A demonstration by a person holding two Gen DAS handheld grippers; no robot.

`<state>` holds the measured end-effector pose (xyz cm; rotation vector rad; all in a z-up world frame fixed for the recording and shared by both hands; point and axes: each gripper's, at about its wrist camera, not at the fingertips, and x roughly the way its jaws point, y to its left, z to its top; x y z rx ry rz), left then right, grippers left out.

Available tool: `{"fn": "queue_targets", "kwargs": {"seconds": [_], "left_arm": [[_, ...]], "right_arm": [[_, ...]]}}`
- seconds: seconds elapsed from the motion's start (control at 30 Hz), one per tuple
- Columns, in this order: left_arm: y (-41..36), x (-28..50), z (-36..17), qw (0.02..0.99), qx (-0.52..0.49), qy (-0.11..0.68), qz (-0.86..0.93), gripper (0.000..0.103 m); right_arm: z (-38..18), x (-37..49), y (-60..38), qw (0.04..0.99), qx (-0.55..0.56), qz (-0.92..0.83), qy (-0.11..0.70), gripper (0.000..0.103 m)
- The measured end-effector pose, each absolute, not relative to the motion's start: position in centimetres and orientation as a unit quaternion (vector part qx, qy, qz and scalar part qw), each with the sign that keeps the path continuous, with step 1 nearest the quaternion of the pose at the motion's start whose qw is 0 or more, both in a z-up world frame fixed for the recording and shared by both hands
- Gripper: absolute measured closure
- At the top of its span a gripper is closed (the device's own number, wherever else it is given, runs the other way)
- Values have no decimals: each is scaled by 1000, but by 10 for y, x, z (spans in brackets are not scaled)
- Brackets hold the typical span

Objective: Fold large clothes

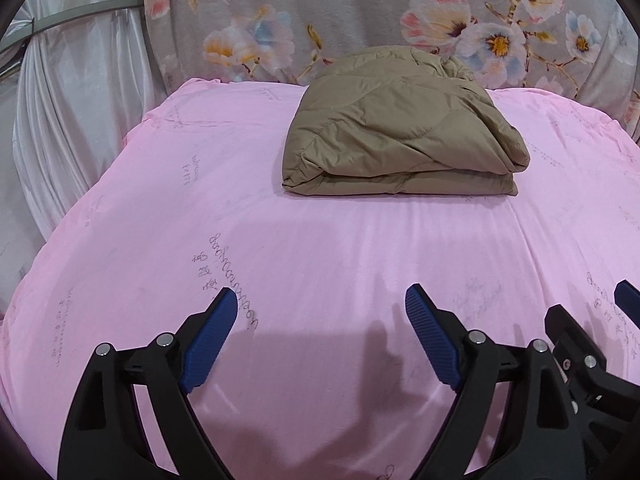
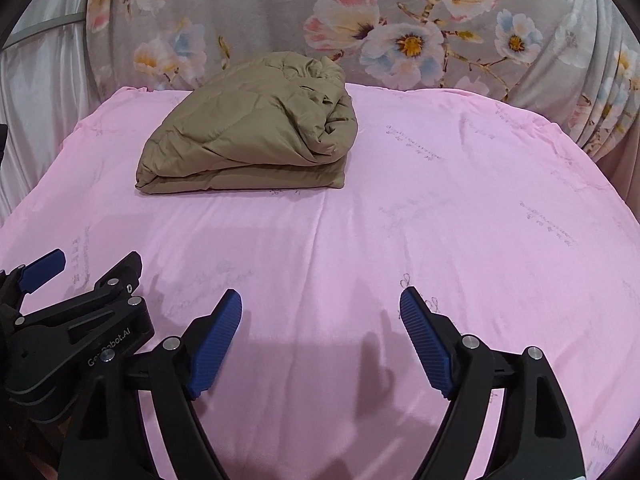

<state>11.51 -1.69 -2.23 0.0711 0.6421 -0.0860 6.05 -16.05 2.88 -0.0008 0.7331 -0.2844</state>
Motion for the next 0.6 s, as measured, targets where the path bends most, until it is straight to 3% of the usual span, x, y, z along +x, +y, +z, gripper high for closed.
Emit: {"fn": "queue_targets", "kwargs": {"seconds": [0.6], "left_arm": [[-19, 116, -24, 947, 45, 317, -32, 16]], "right_arm": [[26, 63, -160, 919, -4, -154, 364, 22]]}}
